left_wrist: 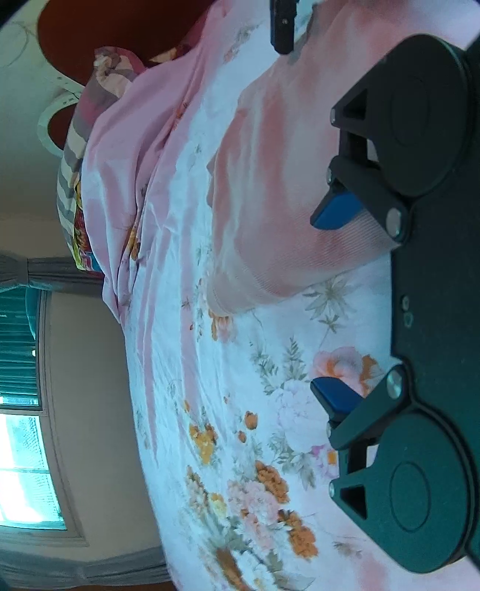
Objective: Fold small clothes
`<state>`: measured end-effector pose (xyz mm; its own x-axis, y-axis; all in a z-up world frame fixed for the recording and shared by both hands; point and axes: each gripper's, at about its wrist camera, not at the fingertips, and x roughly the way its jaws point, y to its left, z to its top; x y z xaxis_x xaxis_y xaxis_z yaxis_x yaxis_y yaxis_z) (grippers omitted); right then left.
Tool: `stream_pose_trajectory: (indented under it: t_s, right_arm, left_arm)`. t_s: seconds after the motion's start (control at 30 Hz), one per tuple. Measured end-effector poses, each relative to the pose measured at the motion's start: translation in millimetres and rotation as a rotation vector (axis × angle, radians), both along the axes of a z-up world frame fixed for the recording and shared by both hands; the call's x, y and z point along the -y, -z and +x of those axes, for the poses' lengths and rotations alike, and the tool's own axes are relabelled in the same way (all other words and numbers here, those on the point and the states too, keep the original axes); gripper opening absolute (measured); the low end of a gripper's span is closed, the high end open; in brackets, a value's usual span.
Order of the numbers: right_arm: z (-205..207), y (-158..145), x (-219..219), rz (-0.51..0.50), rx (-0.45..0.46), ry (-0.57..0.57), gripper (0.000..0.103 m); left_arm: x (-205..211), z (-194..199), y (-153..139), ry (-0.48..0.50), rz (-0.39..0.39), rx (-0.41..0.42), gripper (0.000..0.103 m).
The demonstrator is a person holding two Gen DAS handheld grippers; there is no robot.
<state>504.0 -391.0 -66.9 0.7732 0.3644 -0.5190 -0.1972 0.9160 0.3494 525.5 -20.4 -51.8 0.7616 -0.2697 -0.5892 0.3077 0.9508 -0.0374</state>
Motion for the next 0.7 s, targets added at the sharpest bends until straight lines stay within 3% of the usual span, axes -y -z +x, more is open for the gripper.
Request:
stream_pose_trajectory:
  t_s: [0.07,0.2,0.37,0.5,0.57,0.6,0.63,0.67,0.7]
  right_arm:
    - [1,1,5,0.029,-0.016,-0.013,0.079]
    - [2,5,17,0.140,-0.056,-0.041,0.079]
    - [2,9,29,0.215,-0.087,-0.049,0.079]
    - [4,18,35,0.283,-0.131,-0.061,0.079]
    - [5,22,37,0.326,-0.144,-0.062,0.079]
    - [5,22,37,0.331,-0.146,-0.057,0.079]
    - [5,23,37,0.335,-0.145,-0.053,0.079]
    - [6,23,37,0.339,-0.144,-0.051,0.079]
    - [7,23,38,0.342,-0.145,-0.050,0.079]
  left_arm:
    - [-7,-1,2,0.011,-0.057,-0.015,0.085]
    - [-27,8,14,0.057,-0.280,-0.148,0.085]
    - [-57,28,50,0.158,-0.690,-0.426,0.087]
    - [-72,37,70,0.150,-0.852,-0.487,0.086]
    - [-76,45,76,0.131,-0.921,-0.501,0.080]
    - [-73,47,74,0.136,-0.901,-0.483,0.075]
    - [-65,49,71,0.148,-0.815,-0.468,0.016]
    - [-59,52,71,0.149,-0.778,-0.483,0.019]
    - [-59,52,73,0.138,-0.802,-0.486,0.019]
